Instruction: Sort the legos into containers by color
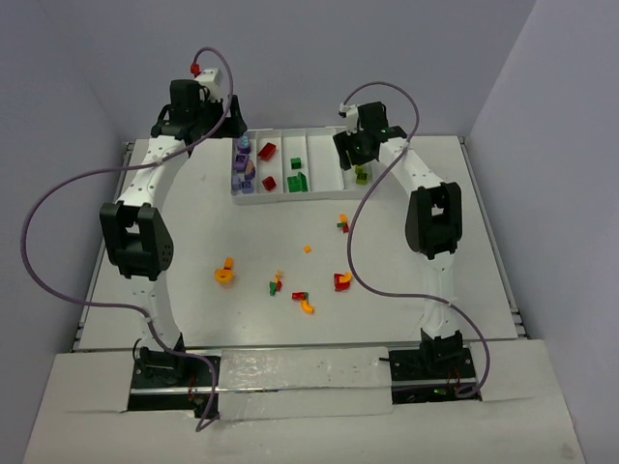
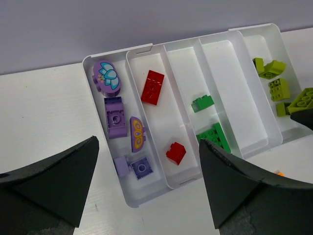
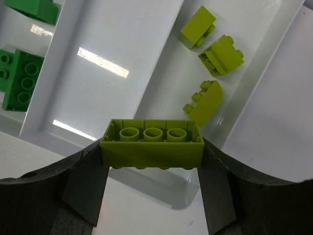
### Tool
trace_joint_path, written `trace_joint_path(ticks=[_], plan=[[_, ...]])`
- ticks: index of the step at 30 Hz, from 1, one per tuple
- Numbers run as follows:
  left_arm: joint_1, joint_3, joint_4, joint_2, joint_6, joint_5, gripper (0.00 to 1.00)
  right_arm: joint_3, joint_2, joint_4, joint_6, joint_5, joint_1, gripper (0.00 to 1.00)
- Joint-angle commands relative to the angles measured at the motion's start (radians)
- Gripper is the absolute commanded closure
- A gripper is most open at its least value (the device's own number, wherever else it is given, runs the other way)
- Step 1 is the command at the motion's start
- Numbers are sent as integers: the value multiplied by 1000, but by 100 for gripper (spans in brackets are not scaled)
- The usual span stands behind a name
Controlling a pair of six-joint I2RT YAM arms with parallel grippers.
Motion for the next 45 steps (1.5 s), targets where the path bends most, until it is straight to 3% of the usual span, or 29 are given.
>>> trace_joint_path(ticks=[1,6,11,24,30,38,41,45], plan=[[-3,-22,6,-47,-35,49,7,82,24,-9,-7,15,-9,55],[-3,-3,-2,-43,-45,59,7,89,52,-4,-17,15,-10,41],[-2,4,-9,-42,-44,58,7,112,82,-2,-28,23,-12,35],[0,15,-26,-53,-35,56,5,67,53,18,-40,51,-15,5],[0,-38,-18,-100,-20,60,4,-10,-58,16,-30,10,-15,4],[32,-288,-56,-266,87,179,4,-248,-294,32,-31,-64,-14,4],[60,-430,-131,-365,250,299,4,-366,-398,33,-32,-96,-15,4],[61,-591,-198,-482,400,315,4,-470,-495,7,-32,-141,-15,4]])
